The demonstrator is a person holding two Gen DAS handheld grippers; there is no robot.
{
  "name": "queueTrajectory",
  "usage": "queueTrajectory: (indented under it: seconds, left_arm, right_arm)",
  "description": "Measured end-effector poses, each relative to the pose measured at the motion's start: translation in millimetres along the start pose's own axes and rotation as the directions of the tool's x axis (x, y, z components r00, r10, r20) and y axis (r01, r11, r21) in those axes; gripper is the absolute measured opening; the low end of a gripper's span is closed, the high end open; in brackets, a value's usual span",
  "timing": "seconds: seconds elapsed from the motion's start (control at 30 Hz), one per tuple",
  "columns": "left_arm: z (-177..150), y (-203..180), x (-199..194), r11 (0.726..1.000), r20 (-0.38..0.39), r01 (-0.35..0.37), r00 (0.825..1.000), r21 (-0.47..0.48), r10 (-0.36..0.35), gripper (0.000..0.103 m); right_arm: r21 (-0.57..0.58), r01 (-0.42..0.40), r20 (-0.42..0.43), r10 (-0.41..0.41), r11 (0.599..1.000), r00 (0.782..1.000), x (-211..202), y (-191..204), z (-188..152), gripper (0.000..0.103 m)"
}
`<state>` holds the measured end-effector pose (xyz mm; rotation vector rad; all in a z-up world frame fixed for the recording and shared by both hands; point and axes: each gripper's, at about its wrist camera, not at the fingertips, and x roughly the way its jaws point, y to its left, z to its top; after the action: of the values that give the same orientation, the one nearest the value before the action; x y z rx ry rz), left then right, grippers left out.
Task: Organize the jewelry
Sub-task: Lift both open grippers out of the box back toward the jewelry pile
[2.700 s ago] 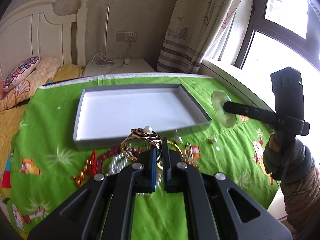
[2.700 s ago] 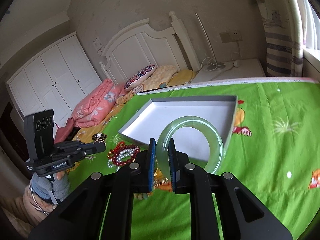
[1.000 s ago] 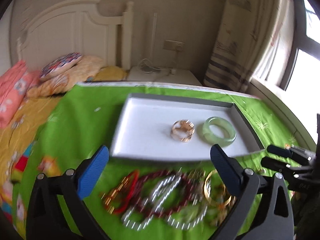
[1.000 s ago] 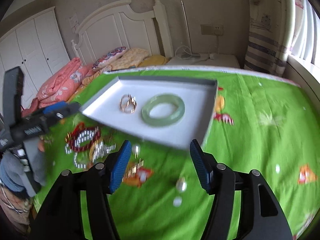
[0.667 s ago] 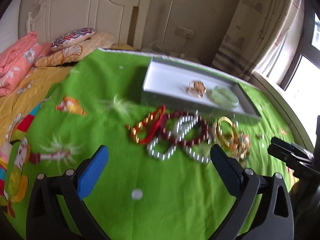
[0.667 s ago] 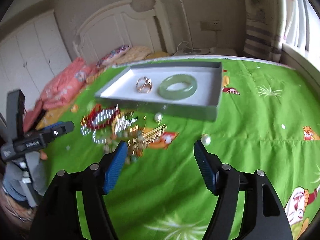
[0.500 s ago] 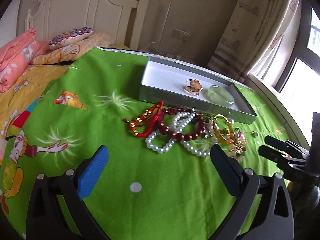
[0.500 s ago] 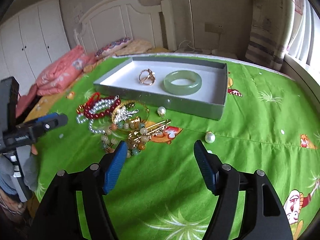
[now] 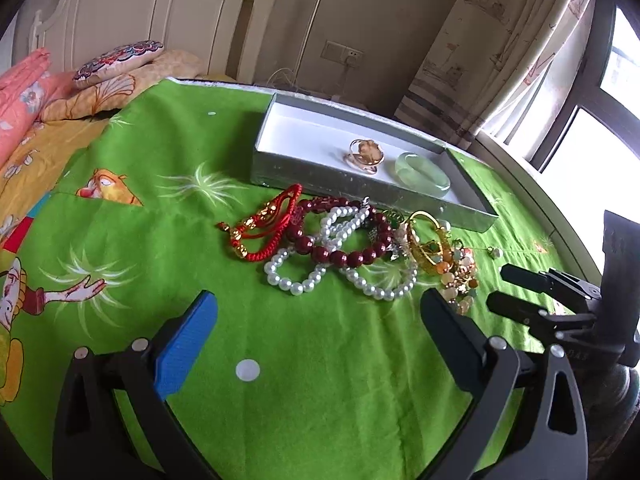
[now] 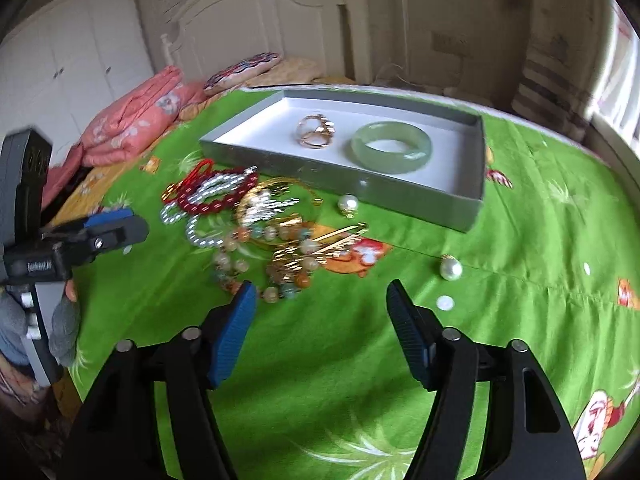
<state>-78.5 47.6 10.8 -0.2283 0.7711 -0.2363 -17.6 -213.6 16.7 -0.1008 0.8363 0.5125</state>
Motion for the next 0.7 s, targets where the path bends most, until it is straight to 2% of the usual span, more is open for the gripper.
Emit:
queueTrajectory:
  seconds: [0.1,0.17,0.27,0.4,0.47,0.5,0.57,0.6,0.7]
  left_arm:
    - [-2,-5,-5,1.000,0.029,0.002,1.000,0.013,-0.003,0.100]
    - [-3,-10,-7,0.999,0.039,0.007,0.999,0.036,-0.008,0.099]
    - [-4,-17,-9,0.997,0.054,-0.001,0.999,0.075,-0.003,0.099]
    - [-3,-17,-11,0.998,0.066,-0.005,0.998,0.067,0.000,0.093]
    - [-3,-15,-11,0.998,0.067,0.001,0.998,0.060,-0.005,0.092]
    - [-3,-15,-11,0.998,0.068,-0.001,0.998,0.058,-0.003,0.092]
    - [-3,-15,-10,0.998,0.062,0.004,0.998,0.061,-0.008,0.091]
    - [-4,-14,-11,0.998,0.064,0.006,0.998,0.059,-0.010,0.091]
    - [-4,-10,-13,0.998,0.076,0.033,0.996,0.045,-0.036,0.092]
  right_arm:
    - [-0.013,-0.065,0.013,0.066,0.998,0.998,-2,12,1,0.055]
    - [-0.048,-0.078,0.005,0.078,0.996,0.997,3,24,5,0.046]
    - [-0.090,-0.101,-0.005,0.100,0.991,0.995,10,41,13,0.040]
    - [-0.115,-0.097,-0.057,0.091,0.989,0.994,25,54,20,0.033]
    - [-0.123,-0.078,-0.083,0.068,0.989,0.994,33,58,22,0.022]
    - [-0.129,-0.051,-0.092,0.040,0.990,0.995,37,60,22,0.020]
    - [-0.135,-0.037,-0.086,0.025,0.990,0.996,39,60,22,0.018]
    - [-0.141,-0.046,-0.072,0.036,0.989,0.997,35,61,21,0.010]
    - [-0.087,-0.115,0.001,0.115,0.990,0.993,17,49,20,0.010]
